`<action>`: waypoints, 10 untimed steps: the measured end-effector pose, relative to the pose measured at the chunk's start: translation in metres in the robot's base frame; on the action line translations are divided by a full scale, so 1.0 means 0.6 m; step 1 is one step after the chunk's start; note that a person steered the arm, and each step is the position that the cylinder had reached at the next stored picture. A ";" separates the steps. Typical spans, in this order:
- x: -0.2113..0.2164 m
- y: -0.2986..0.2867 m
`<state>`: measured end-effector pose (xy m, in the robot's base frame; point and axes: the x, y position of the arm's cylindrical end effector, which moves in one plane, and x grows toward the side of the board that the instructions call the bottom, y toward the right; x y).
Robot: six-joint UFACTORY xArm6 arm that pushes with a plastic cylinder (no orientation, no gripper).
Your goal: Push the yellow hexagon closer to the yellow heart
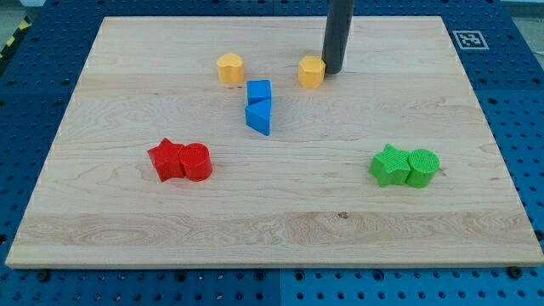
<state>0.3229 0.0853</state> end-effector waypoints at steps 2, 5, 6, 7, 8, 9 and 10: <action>0.038 0.001; 0.038 -0.041; 0.038 -0.089; 0.037 -0.121; 0.034 -0.153; 0.030 -0.172; 0.063 -0.172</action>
